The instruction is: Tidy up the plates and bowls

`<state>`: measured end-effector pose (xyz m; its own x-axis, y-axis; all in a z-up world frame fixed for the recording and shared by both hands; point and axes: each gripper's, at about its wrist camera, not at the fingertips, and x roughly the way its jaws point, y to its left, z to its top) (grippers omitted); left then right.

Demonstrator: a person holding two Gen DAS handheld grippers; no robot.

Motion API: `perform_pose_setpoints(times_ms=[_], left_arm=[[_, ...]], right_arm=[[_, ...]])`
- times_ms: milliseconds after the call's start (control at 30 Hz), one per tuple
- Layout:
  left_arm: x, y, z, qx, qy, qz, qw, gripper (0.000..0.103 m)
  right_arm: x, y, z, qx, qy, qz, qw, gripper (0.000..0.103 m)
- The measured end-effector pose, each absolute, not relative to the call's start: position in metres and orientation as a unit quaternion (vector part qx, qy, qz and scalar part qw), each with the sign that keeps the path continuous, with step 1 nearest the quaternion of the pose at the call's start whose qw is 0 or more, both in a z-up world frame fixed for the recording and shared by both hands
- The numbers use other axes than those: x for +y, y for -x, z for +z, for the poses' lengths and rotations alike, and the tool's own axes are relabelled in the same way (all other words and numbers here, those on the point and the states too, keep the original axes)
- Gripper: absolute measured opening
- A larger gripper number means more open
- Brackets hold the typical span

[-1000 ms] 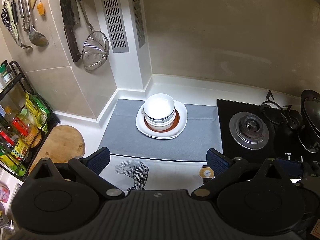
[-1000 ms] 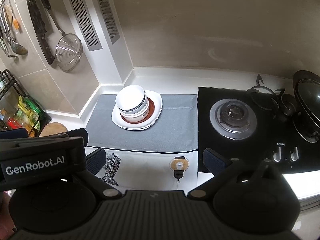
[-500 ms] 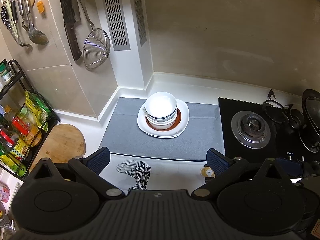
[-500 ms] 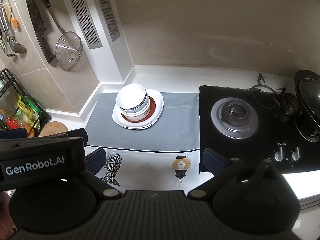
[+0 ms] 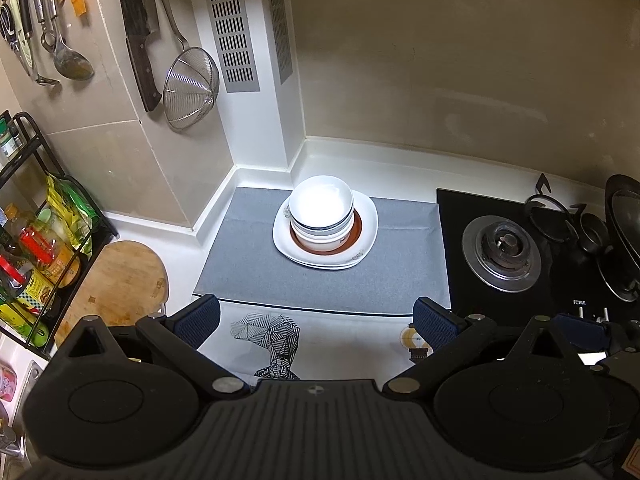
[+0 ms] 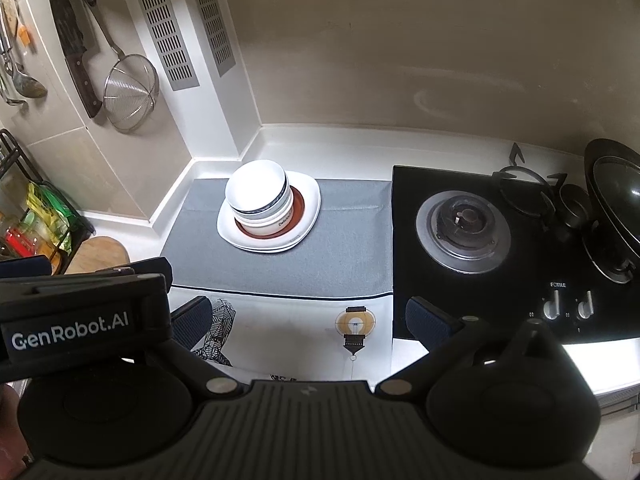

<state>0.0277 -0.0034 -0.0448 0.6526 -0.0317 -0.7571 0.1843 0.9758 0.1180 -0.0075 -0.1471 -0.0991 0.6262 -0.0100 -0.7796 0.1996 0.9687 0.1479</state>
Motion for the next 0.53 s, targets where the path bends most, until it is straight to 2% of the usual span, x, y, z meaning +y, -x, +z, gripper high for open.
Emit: perform_pose_setpoints(times_ms=[533], left_arm=[[0.015,-0.048,-0.054,0.418,-0.090,-0.071,0.901,0.102]], right_arm=[[-0.132,-0.014,-0.105,0.435,-0.097,-0.070,0.893,0.103]])
